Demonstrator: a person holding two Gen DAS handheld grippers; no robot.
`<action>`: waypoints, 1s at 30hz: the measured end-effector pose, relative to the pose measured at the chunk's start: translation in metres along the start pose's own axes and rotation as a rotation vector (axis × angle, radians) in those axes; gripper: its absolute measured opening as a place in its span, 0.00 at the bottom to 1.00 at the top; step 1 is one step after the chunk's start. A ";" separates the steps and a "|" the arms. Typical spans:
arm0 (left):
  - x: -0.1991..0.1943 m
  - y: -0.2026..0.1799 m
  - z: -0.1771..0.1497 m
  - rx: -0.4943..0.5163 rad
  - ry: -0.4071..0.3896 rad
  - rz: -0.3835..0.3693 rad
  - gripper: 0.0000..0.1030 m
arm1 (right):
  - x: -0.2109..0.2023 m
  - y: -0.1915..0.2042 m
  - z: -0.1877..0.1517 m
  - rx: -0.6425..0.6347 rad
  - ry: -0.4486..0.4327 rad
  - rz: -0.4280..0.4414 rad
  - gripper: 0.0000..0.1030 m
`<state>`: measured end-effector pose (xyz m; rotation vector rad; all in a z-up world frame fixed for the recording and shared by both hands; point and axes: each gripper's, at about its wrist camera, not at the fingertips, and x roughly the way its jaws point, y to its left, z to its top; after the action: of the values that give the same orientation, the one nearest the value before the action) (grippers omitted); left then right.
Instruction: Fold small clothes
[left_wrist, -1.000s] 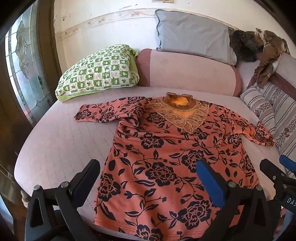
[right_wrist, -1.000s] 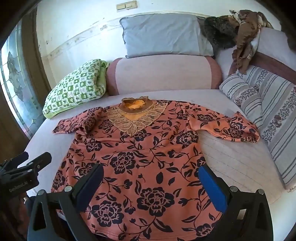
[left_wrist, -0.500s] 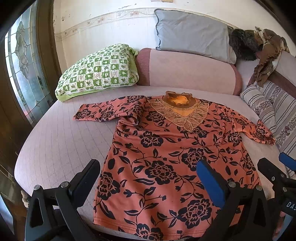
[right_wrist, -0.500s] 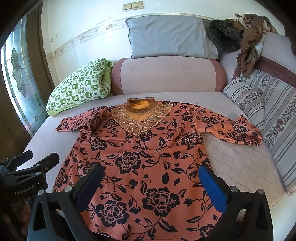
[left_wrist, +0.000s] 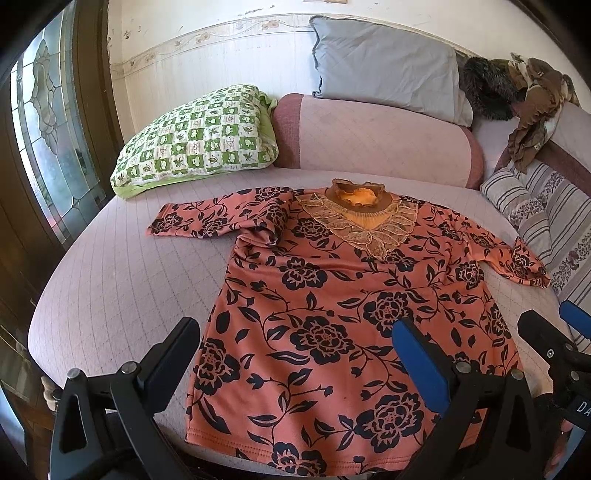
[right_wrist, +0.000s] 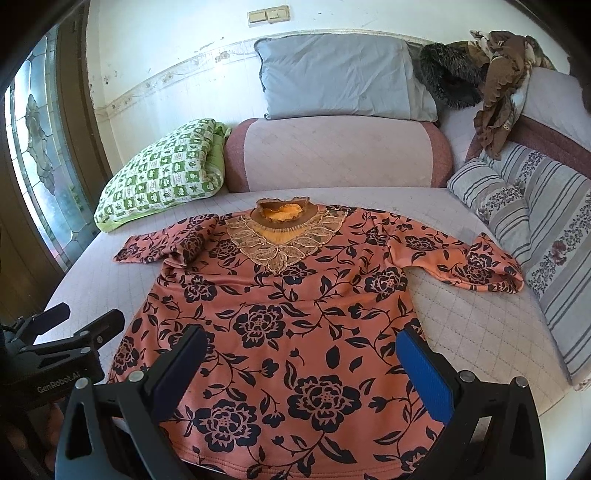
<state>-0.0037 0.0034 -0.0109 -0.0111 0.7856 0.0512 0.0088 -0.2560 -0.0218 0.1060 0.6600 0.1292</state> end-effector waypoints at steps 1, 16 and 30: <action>0.000 0.000 0.000 0.001 0.000 0.001 1.00 | 0.000 0.000 0.000 0.000 0.001 0.001 1.00; -0.002 -0.001 -0.004 -0.002 0.000 0.000 1.00 | -0.005 0.003 -0.002 -0.002 -0.005 0.010 1.00; -0.002 -0.002 -0.003 -0.002 0.000 -0.001 1.00 | -0.008 0.004 0.001 -0.013 -0.015 0.009 1.00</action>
<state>-0.0074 0.0013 -0.0120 -0.0134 0.7855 0.0508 0.0028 -0.2530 -0.0158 0.0972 0.6439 0.1409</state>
